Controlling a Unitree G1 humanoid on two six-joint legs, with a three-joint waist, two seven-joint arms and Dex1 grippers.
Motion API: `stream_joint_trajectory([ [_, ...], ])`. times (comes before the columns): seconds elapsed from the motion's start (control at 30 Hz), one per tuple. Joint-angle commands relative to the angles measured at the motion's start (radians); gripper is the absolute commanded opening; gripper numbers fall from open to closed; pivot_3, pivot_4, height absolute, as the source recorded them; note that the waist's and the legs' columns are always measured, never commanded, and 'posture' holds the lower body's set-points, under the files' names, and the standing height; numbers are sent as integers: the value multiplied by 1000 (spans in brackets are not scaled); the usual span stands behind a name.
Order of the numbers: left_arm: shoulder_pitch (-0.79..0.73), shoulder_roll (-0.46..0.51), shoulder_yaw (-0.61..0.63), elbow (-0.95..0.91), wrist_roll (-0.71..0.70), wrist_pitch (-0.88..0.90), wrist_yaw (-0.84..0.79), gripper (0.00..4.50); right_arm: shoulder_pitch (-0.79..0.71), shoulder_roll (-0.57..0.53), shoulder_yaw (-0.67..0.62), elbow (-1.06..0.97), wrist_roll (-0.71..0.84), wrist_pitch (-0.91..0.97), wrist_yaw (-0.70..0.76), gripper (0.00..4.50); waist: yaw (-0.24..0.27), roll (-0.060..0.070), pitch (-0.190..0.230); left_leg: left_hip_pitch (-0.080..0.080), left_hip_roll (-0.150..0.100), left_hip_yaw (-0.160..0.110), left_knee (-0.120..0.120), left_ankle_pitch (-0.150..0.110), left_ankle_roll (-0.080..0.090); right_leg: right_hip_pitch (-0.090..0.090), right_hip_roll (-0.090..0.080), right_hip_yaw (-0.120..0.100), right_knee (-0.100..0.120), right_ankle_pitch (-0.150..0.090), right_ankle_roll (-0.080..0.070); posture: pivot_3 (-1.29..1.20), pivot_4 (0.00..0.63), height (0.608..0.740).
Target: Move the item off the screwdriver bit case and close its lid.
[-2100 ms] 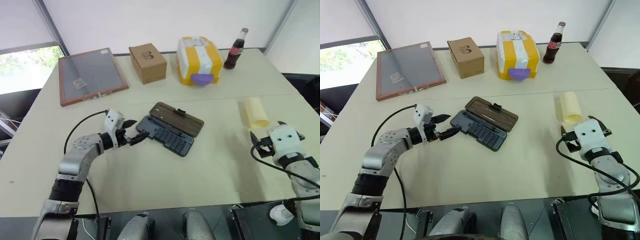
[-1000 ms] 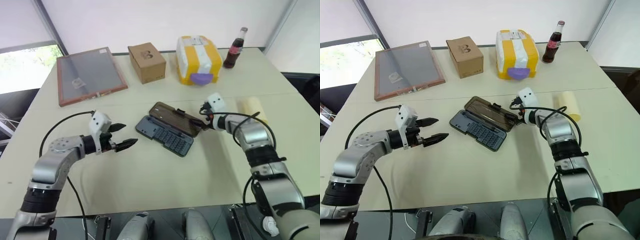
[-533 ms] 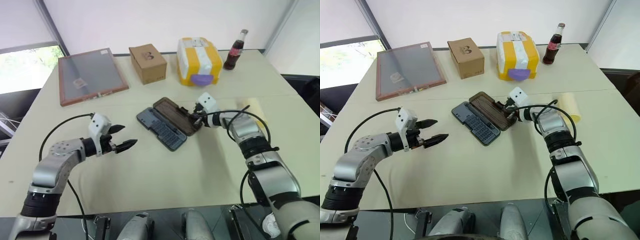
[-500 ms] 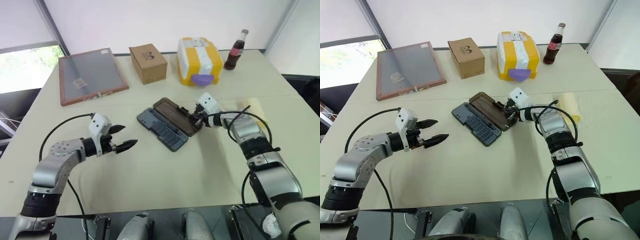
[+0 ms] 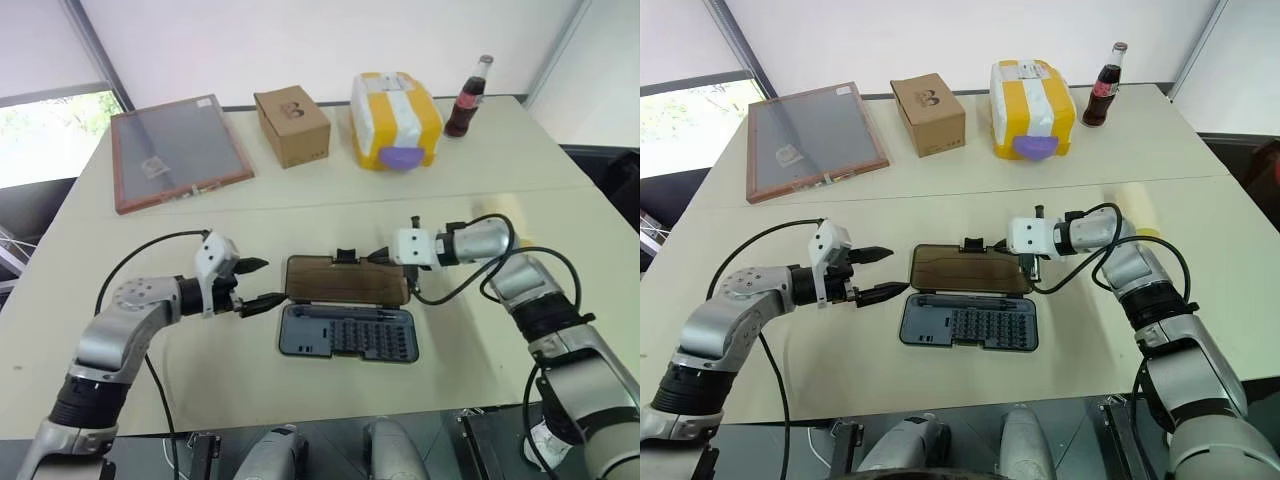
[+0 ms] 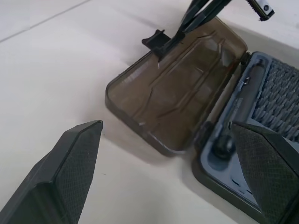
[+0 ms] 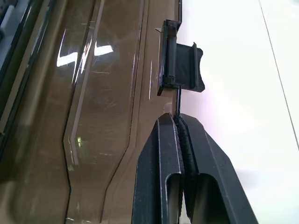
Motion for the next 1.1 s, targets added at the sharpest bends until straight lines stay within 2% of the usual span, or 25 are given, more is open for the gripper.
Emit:
stream_joint_trajectory([
  [0.03, -1, 10, 10, -14, 0, -17, -6, 4500, -24, 20, 19, 23, -26, -44, 13, 9, 0, 0, 0, 0, 0, 0, 0, 0, 0, 0, 0, 0, 0, 0, 0, 0, 150, 740],
  [0.63, 19, -13, -2, -21, 5, -18, 17, 4500, -51, 54, 16, 113, -109, -153, -50, 9, -1, 0, 0, 0, 0, 0, 0, 0, 0, 0, 0, 0, 0, 0, 0, 0, 150, 740],
  [0.67, 18, -15, -4, -20, 6, -19, 17, 4500, -50, 54, 16, 113, -111, -155, -53, 638, 0, 0, 0, 0, 0, 0, 0, 0, 0, 0, 0, 0, 0, 0, 0, 0, 150, 740],
  [0.73, 14, -20, -8, -17, 6, -18, 18, 4500, -49, 53, 14, 107, -114, -152, -56, 1502, 0, 0, 0, 0, 0, 0, 0, 0, 0, 0, 0, 0, 0, 0, 0, 0, 150, 740],
  [0.9, 6, -26, -11, -3, 12, -23, 15, 4500, -38, 28, -8, 60, -134, -149, -108, 4115, 4, 0, 0, 0, 0, 0, 0, 0, 0, 0, 0, 0, 0, 0, 0, 0, 150, 740],
  [0.93, 9, -25, -10, -4, 12, -24, 14, 4500, -32, 19, -22, 34, -134, -138, -128, 4473, 5, 0, 0, 0, 0, 0, 0, 0, 0, 0, 0, 0, 0, 0, 0, 0, 150, 740],
  [1.0, 12, -25, 2, -4, 7, -23, 15, 4500, -4, -11, -70, -68, -99, -51, -137, 4473, 6, 0, 0, 0, 0, -1, 0, 0, 0, 0, 0, 0, 0, 0, 0, 0, 150, 740],
  [1.1, 17, -23, 35, -28, -29, 8, 21, 4500, 94, -80, -159, -317, -2, 185, -89, 4473, 11, 1, 1, -2, -1, -2, 0, 0, 0, -1, 0, 0, 0, 0, 0, 0, 150, 740],
])
